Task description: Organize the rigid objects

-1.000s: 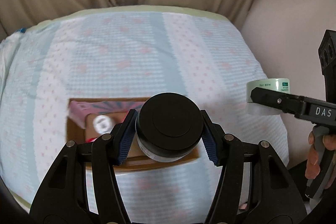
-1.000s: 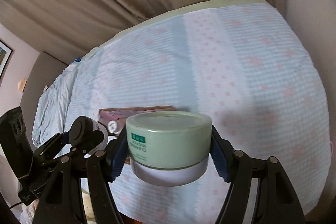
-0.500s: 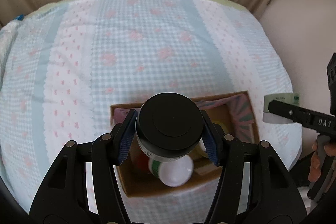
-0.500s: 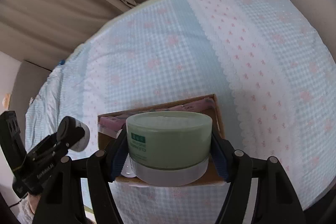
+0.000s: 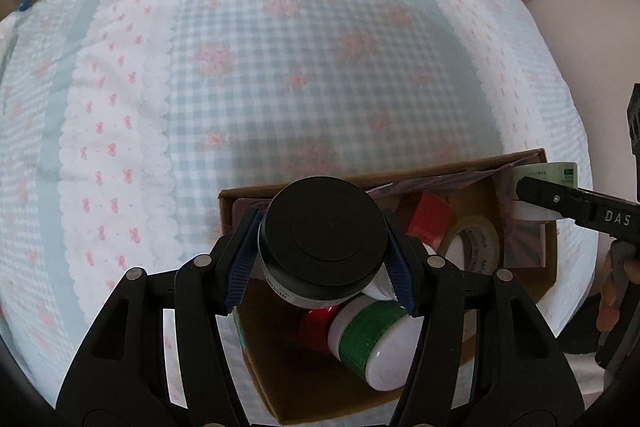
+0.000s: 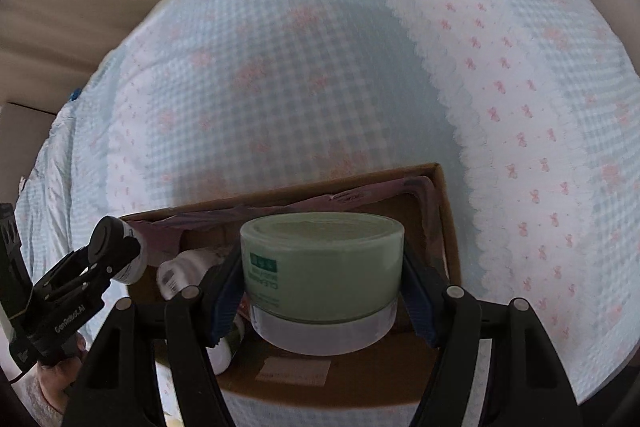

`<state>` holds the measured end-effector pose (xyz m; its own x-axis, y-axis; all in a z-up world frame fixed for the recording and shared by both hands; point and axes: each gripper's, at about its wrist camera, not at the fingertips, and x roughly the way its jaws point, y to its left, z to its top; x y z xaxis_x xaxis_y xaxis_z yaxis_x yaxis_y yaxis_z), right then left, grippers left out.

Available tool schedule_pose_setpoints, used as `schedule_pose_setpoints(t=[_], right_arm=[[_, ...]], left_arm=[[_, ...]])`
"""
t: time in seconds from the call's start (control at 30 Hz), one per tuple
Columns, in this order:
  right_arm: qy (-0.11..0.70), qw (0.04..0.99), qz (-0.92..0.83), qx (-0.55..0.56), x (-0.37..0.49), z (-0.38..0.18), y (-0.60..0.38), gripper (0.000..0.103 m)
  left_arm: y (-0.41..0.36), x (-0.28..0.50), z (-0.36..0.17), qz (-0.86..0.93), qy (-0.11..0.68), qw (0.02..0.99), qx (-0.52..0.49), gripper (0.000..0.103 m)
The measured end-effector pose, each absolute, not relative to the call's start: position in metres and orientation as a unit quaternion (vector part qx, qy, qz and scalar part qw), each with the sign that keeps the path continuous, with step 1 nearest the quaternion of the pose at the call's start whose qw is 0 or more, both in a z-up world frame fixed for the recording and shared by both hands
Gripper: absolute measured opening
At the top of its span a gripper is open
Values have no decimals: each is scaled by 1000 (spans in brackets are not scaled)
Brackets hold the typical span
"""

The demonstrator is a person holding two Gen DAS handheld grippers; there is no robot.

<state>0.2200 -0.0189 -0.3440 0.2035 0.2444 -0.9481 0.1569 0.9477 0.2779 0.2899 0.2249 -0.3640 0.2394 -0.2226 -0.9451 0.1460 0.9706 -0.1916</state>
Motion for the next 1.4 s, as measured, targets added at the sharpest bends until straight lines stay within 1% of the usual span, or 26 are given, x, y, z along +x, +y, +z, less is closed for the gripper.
schedule_pose_setpoints(t=[0.23, 0.3, 0.33, 0.37, 0.4, 0.43, 0.47, 0.5, 0.6, 0.8, 0.97, 1.13, 1.33, 1.4], right_arm=[[654, 740, 12, 158, 230, -368, -22, 66], [658, 737, 2, 157, 232, -373, -23, 66], [658, 737, -5, 153, 233, -375, -24, 66], [659, 736, -9, 151, 234, -376, -24, 66], [660, 736, -9, 152, 234, -376, -24, 73], [656, 739, -5, 153, 233, -374, -24, 86], [648, 747, -4, 151, 233, -369, -23, 91], [645, 750, -3, 145, 232, -365, -21, 103], [644, 754, 2, 132, 228, -358, -16, 103], [635, 757, 12, 158, 209, -344, -19, 103], [620, 769, 13, 156, 192, -325, -17, 103], [601, 785, 17, 149, 176, -293, -16, 103], [566, 813, 28, 133, 156, -235, -23, 103], [551, 825, 31, 123, 148, -211, -27, 103]], left_arm=[[215, 294, -368, -119, 607, 786, 1, 55], [211, 293, -367, -123, 607, 785, 9, 59], [209, 293, -366, -127, 608, 784, 8, 83], [207, 293, -364, -130, 609, 783, 8, 102], [206, 292, -363, -132, 604, 786, 7, 103], [205, 291, -361, -136, 601, 788, 4, 103], [204, 291, -360, -135, 601, 788, 4, 103], [204, 290, -358, -134, 600, 788, 5, 103], [204, 285, -353, -133, 599, 789, 1, 103], [203, 270, -335, -131, 590, 797, -6, 103], [200, 254, -313, -130, 576, 807, -7, 103], [198, 235, -275, -115, 558, 822, -6, 103], [192, 213, -219, -95, 529, 844, -10, 103], [185, 201, -191, -92, 514, 853, -9, 103]])
